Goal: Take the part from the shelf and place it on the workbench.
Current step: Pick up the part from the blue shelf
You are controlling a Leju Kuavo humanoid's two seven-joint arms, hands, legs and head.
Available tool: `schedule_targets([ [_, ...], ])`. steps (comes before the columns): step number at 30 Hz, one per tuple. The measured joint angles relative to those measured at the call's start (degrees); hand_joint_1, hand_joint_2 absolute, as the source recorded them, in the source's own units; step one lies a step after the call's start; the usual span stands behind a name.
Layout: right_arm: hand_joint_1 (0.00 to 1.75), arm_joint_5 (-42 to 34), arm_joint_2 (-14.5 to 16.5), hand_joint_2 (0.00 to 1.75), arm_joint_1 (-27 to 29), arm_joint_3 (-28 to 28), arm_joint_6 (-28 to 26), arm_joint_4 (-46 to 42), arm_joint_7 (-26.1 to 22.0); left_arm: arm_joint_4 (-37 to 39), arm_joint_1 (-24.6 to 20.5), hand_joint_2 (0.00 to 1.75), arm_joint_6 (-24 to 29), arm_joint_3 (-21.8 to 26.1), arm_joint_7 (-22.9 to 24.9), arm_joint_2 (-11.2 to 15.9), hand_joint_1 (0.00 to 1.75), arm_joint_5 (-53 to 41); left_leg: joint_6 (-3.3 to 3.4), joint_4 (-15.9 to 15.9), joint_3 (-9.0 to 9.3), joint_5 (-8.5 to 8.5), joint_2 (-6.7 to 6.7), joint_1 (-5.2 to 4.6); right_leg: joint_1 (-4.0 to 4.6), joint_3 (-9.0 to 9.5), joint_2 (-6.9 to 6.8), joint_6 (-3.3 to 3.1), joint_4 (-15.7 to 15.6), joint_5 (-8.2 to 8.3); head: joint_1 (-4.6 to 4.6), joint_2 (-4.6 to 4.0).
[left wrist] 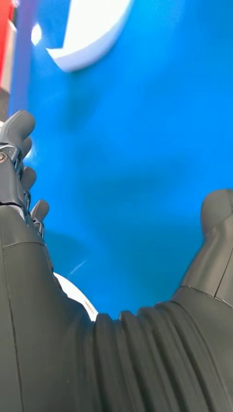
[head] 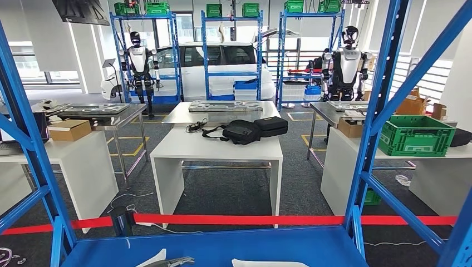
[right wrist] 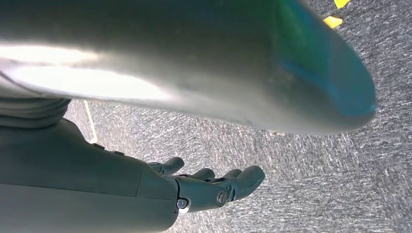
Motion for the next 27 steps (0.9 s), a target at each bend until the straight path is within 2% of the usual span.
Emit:
schedule_targets([
  [12, 0.00, 0.29, 0.00, 0.00, 0.04, 0.00, 0.00, 0.00, -0.10, -0.30, 1.12, 1.75, -1.99, 3.98, -0.65, 1.31, 0.00, 3.04, 0.00, 0.00, 0.00, 0.00, -0.03, -0.01, -0.01, 0.01, -0.03, 0.00, 0.00, 0.00, 0.00, 0.00],
  [18, 0.00, 0.68, 0.00, 0.00, 0.04, 0.00, 0.04, 0.00, -0.17, -3.51, 3.21, 1.75, -4.79, 6.91, -0.77, 2.57, 0.00, 8.76, 0.00, 0.00, 0.00, 0.00, -0.02, 0.00, 0.00, 0.01, -0.02, 0.00, 0.00, -0.01, 0.00, 0.00],
  [27, 0.00, 0.47, 0.00, 0.00, 0.05, -0.05, 0.01, 0.00, 0.33, -3.50, 2.65, 1.75, 3.51, 7.67, 1.86, 4.61, 0.00, -1.87, 0.00, 0.00, 0.01, 0.00, -0.01, 0.03, 0.02, 0.00, -0.02, 0.01, 0.00, -0.02, 0.00, 0.00],
])
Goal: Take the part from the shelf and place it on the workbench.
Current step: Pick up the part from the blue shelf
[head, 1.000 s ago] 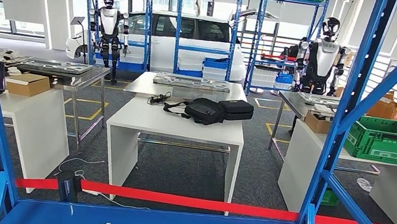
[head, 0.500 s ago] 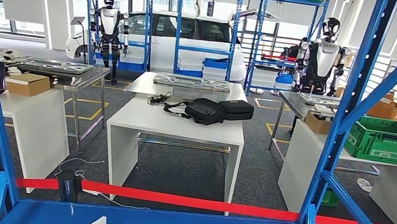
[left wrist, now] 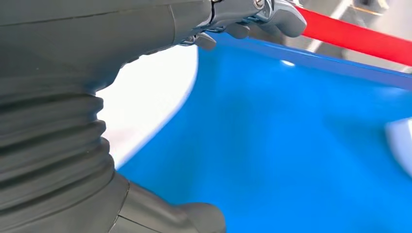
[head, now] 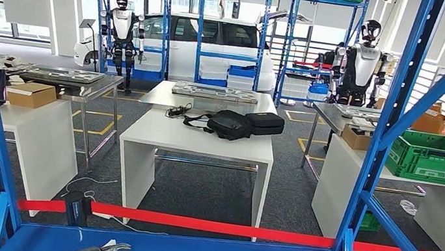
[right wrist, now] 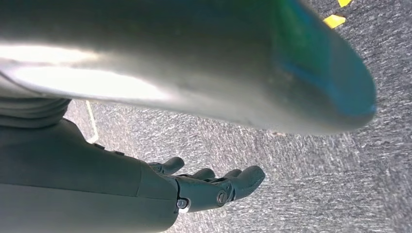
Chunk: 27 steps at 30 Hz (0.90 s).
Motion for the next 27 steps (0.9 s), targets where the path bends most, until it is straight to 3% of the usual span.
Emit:
schedule_targets([
  [13, 0.00, 0.01, 0.00, 0.00, 0.02, -0.45, -0.05, 0.00, 0.09, 2.47, -1.84, 1.75, 6.76, -0.31, 7.09, 2.26, 0.00, -8.54, 0.00, 0.00, 0.00, 0.00, 0.01, 0.00, 0.00, -0.01, 0.01, 0.00, 0.00, 0.00, 0.00, 0.00],
  [27, 0.00, 0.50, 0.00, 0.00, 0.01, -0.45, -0.04, 0.00, 0.24, 3.79, -1.89, 1.75, 2.89, -1.01, 8.14, 4.56, 0.00, -12.38, 0.00, 0.00, 0.00, 0.00, 0.01, 0.00, 0.00, -0.01, 0.01, 0.00, 0.01, -0.01, 0.01, 0.00],
])
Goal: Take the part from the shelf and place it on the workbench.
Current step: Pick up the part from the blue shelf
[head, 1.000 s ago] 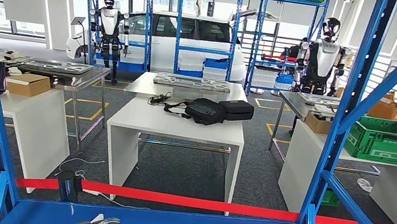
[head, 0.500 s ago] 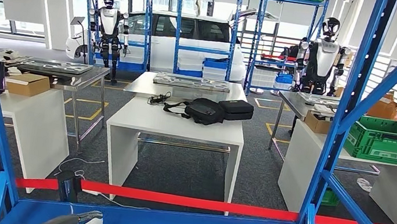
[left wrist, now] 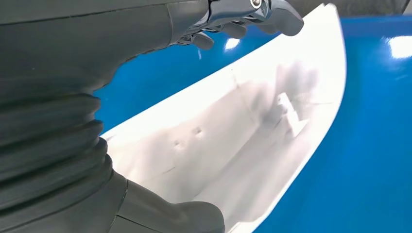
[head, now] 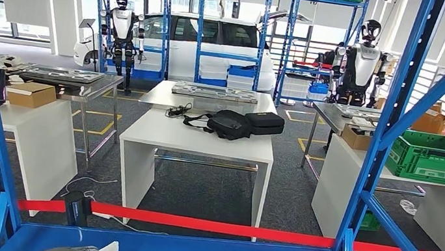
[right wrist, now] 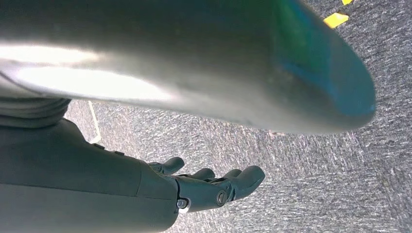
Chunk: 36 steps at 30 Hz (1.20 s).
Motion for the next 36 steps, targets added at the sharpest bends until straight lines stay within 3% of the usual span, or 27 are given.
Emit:
schedule_targets([
  [6, 0.00, 0.09, 0.00, 0.00, 0.00, 0.00, 0.01, 0.00, 0.00, 0.27, -0.03, 1.75, -2.00, -0.13, -1.27, 0.50, 0.00, 0.00, 0.00, 0.00, 0.00, 0.00, 0.00, 0.00, 0.00, 0.00, 0.00, 0.00, 0.00, 0.00, -0.01, 0.00],
  [15, 0.00, 0.18, 0.00, 0.00, -0.01, 0.00, 0.13, 0.00, 0.02, -2.15, 1.76, 1.75, -10.35, 1.99, -10.36, 1.54, 0.00, 9.96, 0.00, 0.00, 0.00, 0.00, -0.01, 0.00, 0.00, 0.00, 0.00, 0.00, 0.00, -0.01, -0.01, 0.00],
  [23, 0.00, 0.13, 0.06, 0.00, -0.02, 0.00, 0.05, 0.00, 0.02, -6.38, 4.11, 1.75, -10.86, 6.76, -10.78, 1.03, 0.00, 14.63, 0.00, 0.00, 0.00, 0.00, 0.00, 0.00, -0.01, 0.00, 0.00, 0.01, 0.00, -0.01, -0.01, 0.00],
  [36, 0.00, 0.36, 0.09, 0.00, -0.02, 0.00, 0.07, 0.00, -0.10, -7.57, 4.72, 1.75, -10.73, 8.39, -10.78, 0.93, 0.00, 14.97, 0.00, 0.00, 0.00, 0.00, 0.00, 0.00, 0.00, 0.00, 0.00, 0.00, 0.00, -0.01, -0.01, 0.00],
])
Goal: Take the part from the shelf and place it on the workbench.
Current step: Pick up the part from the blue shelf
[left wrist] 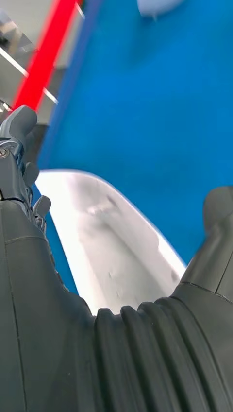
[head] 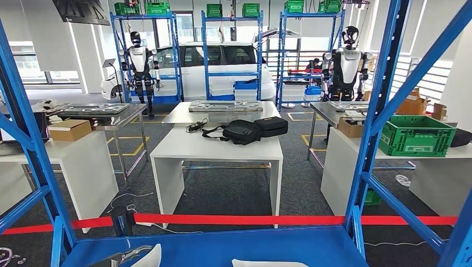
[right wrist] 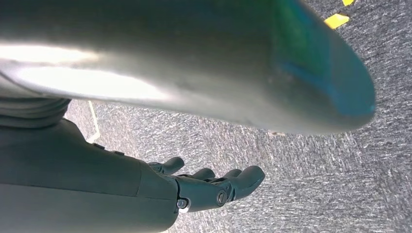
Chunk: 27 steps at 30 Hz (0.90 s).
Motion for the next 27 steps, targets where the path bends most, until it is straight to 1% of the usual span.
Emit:
schedule_targets([
  [3, 0.00, 0.44, 0.02, 0.00, 0.00, 0.00, 0.17, 0.00, -0.07, -0.17, 0.70, 1.75, -1.65, 0.05, 0.01, 1.34, 0.00, -5.27, 0.00, 0.00, 0.00, 0.00, 0.01, 0.01, 0.01, -0.01, 0.01, -0.02, 0.00, -0.02, 0.00, 0.00],
  [6, 0.00, 0.47, 0.03, 0.00, -0.02, 0.00, 0.26, 0.00, 0.07, 0.92, 0.26, 1.75, -3.27, -1.43, 0.25, 2.42, 0.00, -10.56, 0.00, 0.00, 0.01, 0.00, 0.01, 0.01, 0.01, -0.01, 0.01, -0.03, 0.00, -0.03, 0.00, 0.00],
  [10, 0.00, 0.44, 0.04, 0.00, -0.01, 0.00, 0.20, 0.00, 0.14, 2.49, -0.60, 1.75, -4.02, -3.81, 1.25, 3.08, 0.00, -14.04, 0.00, 0.00, 0.01, 0.00, 0.02, 0.01, 0.01, -0.01, 0.01, -0.03, 0.00, -0.02, 0.00, 0.00],
  [17, 0.00, 0.44, 0.08, 0.00, 0.02, 0.00, 0.11, 0.00, -0.06, 4.40, -1.62, 1.75, -4.36, -6.32, 1.69, 3.57, 0.00, -14.66, 0.00, 0.00, 0.01, 0.00, 0.03, 0.00, 0.00, 0.00, 0.01, -0.03, 0.00, -0.02, 0.00, 0.00],
  [27, 0.00, 0.45, 0.08, 0.00, 0.02, 0.00, 0.07, 0.00, -0.42, 5.20, -1.68, 1.75, -4.36, -7.13, 1.55, 4.12, 0.00, -14.45, -0.01, 0.00, 0.01, 0.00, 0.02, 0.00, 0.01, -0.02, 0.01, -0.03, 0.00, -0.03, 0.00, 0.00],
])
